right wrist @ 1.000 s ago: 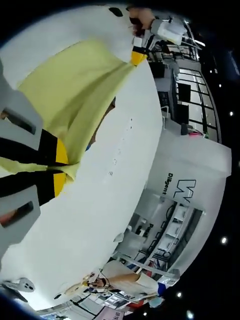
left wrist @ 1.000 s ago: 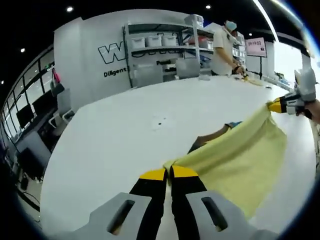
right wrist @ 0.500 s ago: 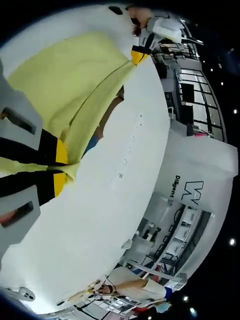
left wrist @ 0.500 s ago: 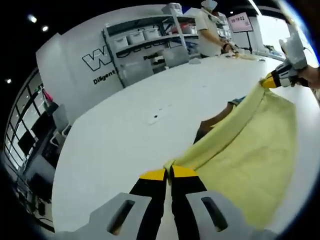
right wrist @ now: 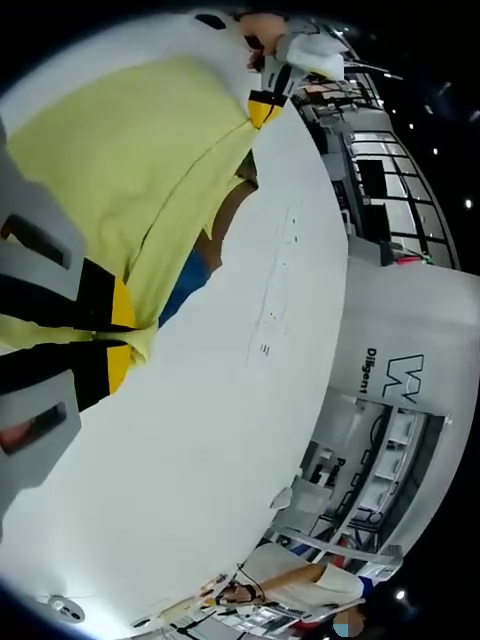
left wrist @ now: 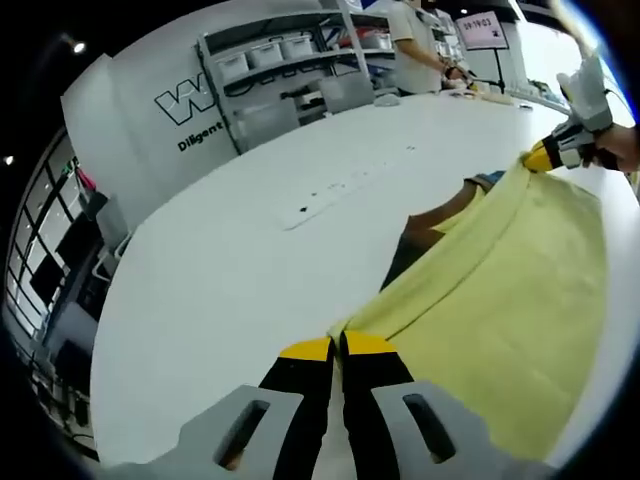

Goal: Fold the garment on the visible template until the final outline fits inside the template.

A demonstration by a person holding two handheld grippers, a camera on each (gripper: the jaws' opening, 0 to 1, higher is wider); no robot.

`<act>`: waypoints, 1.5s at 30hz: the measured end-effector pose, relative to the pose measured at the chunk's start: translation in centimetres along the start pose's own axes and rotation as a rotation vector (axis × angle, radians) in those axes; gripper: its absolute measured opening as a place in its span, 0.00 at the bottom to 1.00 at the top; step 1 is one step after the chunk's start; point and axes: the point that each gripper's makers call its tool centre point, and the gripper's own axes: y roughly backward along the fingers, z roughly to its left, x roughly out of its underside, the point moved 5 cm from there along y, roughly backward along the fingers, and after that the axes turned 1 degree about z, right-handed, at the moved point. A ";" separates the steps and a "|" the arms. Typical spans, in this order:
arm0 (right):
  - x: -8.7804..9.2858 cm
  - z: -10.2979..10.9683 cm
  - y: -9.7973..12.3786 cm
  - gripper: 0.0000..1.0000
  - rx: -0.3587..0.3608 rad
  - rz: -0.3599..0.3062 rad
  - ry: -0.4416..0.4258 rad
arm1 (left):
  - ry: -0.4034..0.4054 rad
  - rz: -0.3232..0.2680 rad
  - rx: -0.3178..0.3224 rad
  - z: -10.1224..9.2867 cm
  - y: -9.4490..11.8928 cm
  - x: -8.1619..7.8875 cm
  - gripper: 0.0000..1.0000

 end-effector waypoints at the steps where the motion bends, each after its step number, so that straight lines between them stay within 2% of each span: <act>1: 0.1 0.0 0.0 0.00 -0.004 0.004 -0.013 | -0.034 0.004 0.002 0.1 -0.2 0.0 0.05; 4: 0.4 0.0 -0.5 0.00 -0.008 0.019 -0.002 | -0.079 0.014 0.008 -0.1 -0.4 0.2 0.05; 7: 0.4 0.1 -0.5 0.00 -0.009 0.025 0.002 | -0.056 0.015 0.012 -0.1 -0.4 0.2 0.05; 8: 0.4 0.1 -0.5 0.00 -0.010 0.026 -0.001 | -0.038 0.017 0.016 0.0 -0.6 0.2 0.05; 10: 0.5 0.0 -0.6 0.00 -0.014 0.021 -0.009 | 0.125 0.024 0.046 0.1 -0.8 0.4 0.05; 12: 0.6 0.0 -0.5 0.00 -0.021 0.021 -0.019 | 0.148 0.023 0.054 0.3 -0.7 0.5 0.05; 13: 0.6 0.0 -0.5 0.00 -0.023 0.023 -0.023 | 0.125 0.021 0.063 0.5 -0.7 0.5 0.05; 14: 0.5 0.0 -0.6 0.00 -0.029 0.030 -0.017 | 0.063 0.014 0.091 0.2 -0.8 0.3 0.06; 16: 0.5 0.1 -0.6 0.00 -0.045 0.036 -0.008 | 0.045 0.001 0.114 0.1 -0.4 0.2 0.07; 20: 0.1 -0.4 -0.1 0.27 -0.076 0.007 0.051 | -0.016 -0.054 0.145 0.6 0.2 0.1 0.13; 21: -0.1 -0.6 0.1 0.31 -0.091 -0.006 0.090 | -0.046 -0.060 0.161 0.7 0.4 0.1 0.15; 26: -0.6 -1.3 1.1 0.38 -0.141 -0.016 0.250 | -0.248 -0.091 0.220 1.5 1.4 0.2 0.22; 30: -1.1 -1.8 1.3 0.40 -0.148 -0.014 0.358 | -0.391 -0.117 0.265 1.5 1.8 -0.2 0.26; 32: -1.4 -1.7 1.3 0.40 -0.174 0.018 0.426 | -0.465 -0.122 0.288 1.2 1.9 -0.6 0.25; 37: -2.2 -2.0 0.9 0.40 -0.178 0.017 0.404 | -0.507 -0.140 0.316 0.8 1.5 -1.4 0.26; 39: -2.5 -2.0 0.6 0.40 -0.185 0.008 0.279 | -0.566 -0.113 0.324 0.8 1.0 -1.2 0.27; 45: -1.7 -3.0 -0.5 0.40 -0.181 0.034 0.108 | -0.618 -0.111 0.324 0.7 0.4 -1.2 0.24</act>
